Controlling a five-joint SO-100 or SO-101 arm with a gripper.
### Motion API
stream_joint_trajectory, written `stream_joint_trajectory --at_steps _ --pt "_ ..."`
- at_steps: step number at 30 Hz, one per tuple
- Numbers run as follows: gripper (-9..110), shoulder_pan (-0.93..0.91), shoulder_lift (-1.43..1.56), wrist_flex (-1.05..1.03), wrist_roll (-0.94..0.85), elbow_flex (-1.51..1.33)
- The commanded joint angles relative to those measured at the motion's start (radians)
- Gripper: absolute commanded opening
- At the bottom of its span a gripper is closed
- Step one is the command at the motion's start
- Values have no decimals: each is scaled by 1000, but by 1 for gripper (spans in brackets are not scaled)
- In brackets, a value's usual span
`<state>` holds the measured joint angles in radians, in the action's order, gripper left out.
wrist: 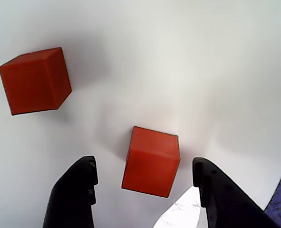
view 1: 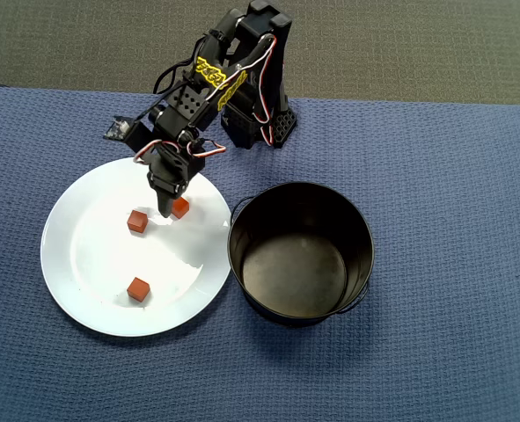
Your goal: Pick up the red cubes from the white plate and place them in the black recipient
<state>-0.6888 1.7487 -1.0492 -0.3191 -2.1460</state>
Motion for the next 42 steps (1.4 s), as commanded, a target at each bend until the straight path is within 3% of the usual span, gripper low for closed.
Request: stream_joint_trajectory --at_steps 1,16,22,27,35,42 --pt "19 28 -21 17 21 71" --pt "15 32 -103 41 23 110" --pt "0 31 -112 41 23 118" --pt "0 21 -94 37 31 120" --pt "0 8 150 -206 81 278" --pt "0 178 262 -436 219 566"
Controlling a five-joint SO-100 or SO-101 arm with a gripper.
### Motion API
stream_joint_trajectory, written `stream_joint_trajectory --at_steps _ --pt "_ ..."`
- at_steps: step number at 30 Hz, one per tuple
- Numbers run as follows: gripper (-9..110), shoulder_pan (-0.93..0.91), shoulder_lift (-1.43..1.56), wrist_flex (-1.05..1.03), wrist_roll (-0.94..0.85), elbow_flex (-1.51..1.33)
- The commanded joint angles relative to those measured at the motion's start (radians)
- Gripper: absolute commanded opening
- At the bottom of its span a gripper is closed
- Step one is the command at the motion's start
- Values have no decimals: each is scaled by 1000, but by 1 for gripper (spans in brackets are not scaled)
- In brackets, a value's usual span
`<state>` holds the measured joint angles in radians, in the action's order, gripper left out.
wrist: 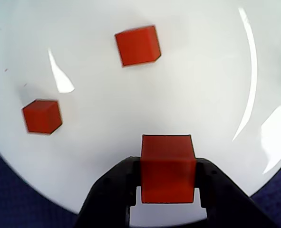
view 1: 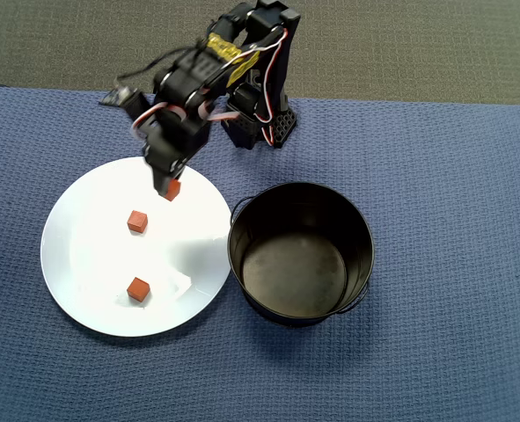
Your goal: Pick up the red cubes from the white plate and place them in the black recipient
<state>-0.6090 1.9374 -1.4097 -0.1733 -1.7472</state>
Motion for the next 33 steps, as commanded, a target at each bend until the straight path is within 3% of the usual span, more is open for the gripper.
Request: stream_joint_trajectory --at_steps 1,13,16,17,21,29,33 --pt "0 143 74 -86 97 193" --pt "0 776 -46 -38 379 265" --pt "30 896 -83 -41 365 247" --pt "34 902 -86 -46 344 252" --pt "37 716 -80 -51 201 311" --pt "29 120 -153 -23 -98 284" --pt "27 -58 -281 117 -232 195"
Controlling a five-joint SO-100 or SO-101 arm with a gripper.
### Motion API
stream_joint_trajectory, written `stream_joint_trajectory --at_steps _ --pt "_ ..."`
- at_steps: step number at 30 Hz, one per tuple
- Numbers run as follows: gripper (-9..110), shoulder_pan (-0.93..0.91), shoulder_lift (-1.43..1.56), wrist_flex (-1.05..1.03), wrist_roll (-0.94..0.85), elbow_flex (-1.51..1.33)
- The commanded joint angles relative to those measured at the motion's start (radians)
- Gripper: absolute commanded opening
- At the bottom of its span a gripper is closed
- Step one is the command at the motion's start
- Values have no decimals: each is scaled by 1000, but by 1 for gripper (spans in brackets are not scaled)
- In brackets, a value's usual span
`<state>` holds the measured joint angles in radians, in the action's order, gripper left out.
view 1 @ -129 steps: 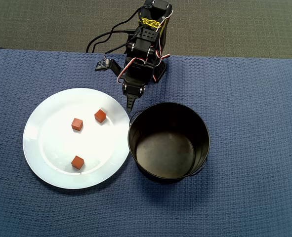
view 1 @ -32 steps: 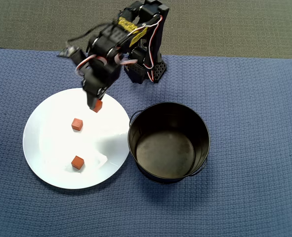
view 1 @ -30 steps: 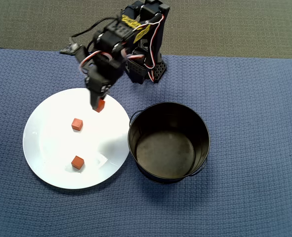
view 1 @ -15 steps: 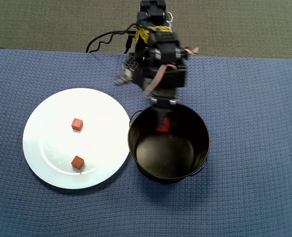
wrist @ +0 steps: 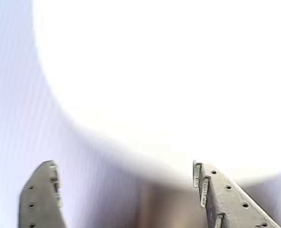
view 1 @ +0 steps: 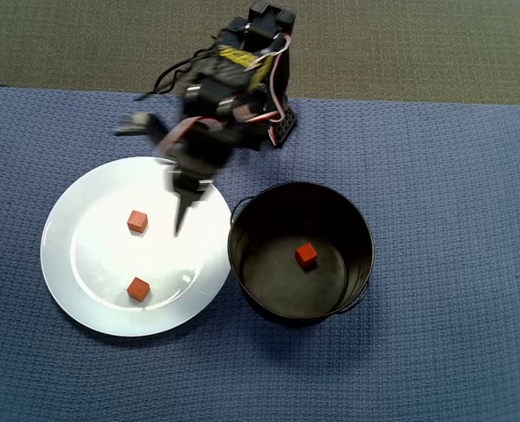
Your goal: Pick up the red cubes from the white plate and place them in the black recipient
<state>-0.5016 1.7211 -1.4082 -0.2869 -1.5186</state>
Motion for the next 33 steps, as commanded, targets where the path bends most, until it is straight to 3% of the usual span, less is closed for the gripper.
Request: stream_joint_trajectory --at_steps 1,13,33 --pt "27 -195 -95 161 -138 -57" --pt "24 -302 -353 295 -244 -74" --pt "19 -284 -385 360 -304 -166"
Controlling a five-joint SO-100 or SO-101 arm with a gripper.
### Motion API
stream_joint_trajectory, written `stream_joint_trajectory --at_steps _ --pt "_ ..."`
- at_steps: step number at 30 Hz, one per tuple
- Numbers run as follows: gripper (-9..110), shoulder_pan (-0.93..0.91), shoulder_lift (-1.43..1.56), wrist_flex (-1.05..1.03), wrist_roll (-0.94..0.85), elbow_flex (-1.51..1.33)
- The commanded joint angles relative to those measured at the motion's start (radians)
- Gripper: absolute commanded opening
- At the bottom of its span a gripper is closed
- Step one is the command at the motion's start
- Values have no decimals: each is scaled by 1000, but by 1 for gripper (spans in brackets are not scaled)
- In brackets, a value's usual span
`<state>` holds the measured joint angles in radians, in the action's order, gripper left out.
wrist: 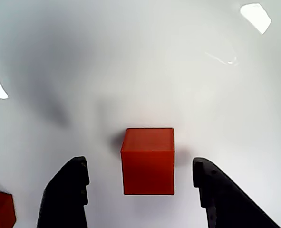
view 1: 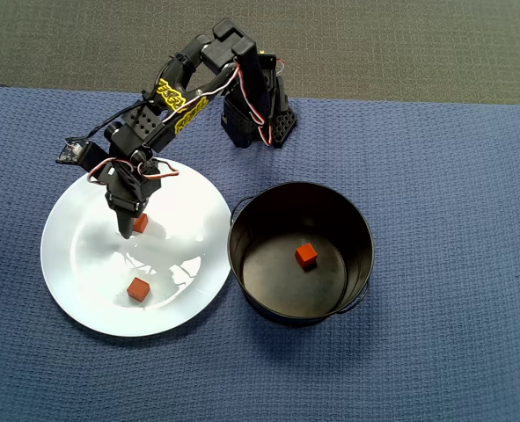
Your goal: Pick up the red cubes from the white plate and place them in the black recipient
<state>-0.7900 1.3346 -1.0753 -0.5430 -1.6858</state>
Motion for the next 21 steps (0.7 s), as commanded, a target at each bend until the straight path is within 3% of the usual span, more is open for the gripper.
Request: stream_joint_trajectory --at_steps 1,8,12,17,21 --pt "19 6 -6 34 -55 2" --pt "16 5 -20 52 -89 9" --pt "0 2 -14 54 -58 18" --pt "0 9 49 38 0 23" --pt "0 54 167 -97 94 117"
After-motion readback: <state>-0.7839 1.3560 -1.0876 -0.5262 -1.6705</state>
